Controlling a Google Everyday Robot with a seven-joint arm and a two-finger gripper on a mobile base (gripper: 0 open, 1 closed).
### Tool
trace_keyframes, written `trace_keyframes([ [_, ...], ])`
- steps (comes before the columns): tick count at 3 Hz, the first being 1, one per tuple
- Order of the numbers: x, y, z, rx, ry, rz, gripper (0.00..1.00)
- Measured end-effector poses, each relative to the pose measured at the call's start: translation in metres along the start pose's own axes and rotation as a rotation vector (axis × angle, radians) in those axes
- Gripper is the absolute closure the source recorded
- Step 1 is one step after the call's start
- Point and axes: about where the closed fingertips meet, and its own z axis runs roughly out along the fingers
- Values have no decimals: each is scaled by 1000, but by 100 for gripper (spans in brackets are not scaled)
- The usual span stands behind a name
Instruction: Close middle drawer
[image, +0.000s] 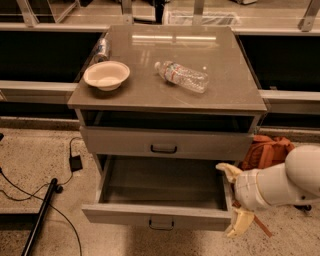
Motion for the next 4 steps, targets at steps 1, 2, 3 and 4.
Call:
trace_keyframes([
  [1,13,16,43,-18,-43,-19,0],
  [2,13,16,43,-18,-43,-19,0],
  [3,21,18,67,-56,-97,-17,0],
  [4,47,30,122,-88,-152,-11,16],
])
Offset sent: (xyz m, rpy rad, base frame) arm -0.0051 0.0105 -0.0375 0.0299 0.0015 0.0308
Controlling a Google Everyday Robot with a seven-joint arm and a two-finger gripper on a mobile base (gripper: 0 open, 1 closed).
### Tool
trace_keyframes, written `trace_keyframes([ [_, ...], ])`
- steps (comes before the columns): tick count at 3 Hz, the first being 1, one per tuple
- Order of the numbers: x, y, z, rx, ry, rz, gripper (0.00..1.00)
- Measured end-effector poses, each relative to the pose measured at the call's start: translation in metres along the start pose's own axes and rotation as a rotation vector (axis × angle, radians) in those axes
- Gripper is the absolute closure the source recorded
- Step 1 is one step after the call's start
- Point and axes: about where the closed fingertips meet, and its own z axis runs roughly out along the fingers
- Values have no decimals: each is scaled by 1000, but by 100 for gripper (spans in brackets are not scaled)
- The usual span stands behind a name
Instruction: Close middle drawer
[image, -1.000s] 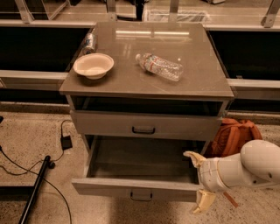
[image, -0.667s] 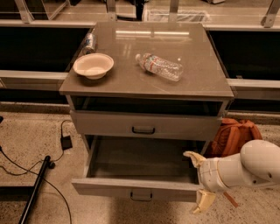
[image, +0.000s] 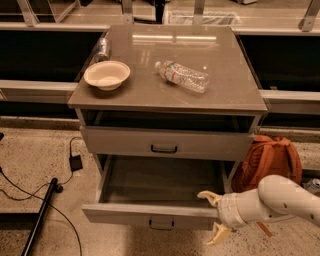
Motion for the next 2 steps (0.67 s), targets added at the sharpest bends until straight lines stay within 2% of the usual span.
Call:
trace_keyframes([
  [1,16,4,27,-5,-21,0,16],
  [2,19,8,50,-17,-43,-9,32],
])
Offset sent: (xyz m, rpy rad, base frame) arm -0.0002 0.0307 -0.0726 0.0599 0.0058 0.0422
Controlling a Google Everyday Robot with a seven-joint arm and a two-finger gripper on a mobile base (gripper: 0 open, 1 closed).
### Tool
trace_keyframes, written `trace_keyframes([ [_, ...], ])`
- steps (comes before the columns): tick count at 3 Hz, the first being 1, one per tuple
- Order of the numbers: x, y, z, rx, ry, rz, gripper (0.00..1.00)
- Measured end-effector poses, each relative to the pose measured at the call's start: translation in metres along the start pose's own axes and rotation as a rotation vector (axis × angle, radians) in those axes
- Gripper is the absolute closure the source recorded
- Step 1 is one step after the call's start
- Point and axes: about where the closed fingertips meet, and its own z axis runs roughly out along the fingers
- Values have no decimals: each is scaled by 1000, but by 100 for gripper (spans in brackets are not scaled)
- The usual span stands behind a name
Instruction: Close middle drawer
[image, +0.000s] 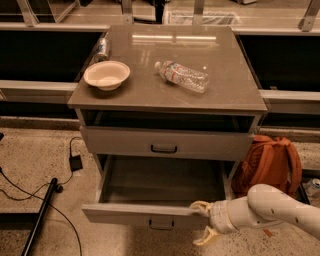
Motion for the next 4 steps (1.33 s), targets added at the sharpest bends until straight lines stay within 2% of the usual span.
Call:
trace_keyframes([
  [2,-5,0,13,9,-95,1,76],
  [3,-5,0,13,10,-98,1,98],
  [4,-5,0,13,10,-98,1,100],
])
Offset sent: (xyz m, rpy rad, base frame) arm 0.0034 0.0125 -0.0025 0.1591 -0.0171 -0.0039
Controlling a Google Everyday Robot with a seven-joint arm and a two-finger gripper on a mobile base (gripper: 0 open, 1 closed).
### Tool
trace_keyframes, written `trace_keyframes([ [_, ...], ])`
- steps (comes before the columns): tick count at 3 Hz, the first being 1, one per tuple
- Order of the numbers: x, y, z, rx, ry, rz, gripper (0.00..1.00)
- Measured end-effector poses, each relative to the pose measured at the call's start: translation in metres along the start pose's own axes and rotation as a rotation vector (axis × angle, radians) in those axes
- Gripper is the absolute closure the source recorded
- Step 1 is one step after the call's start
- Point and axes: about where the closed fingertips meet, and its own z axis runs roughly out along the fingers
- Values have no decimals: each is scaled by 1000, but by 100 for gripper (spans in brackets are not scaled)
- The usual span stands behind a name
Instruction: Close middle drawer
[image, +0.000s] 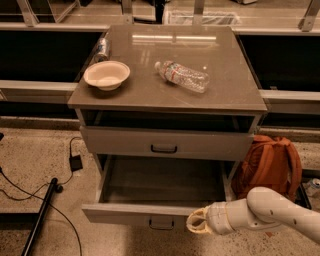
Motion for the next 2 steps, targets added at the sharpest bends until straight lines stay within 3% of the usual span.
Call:
trace_keyframes([
  [1,11,-1,15,27,19,-3,100],
  [2,34,-6,39,112,41,-4,100],
])
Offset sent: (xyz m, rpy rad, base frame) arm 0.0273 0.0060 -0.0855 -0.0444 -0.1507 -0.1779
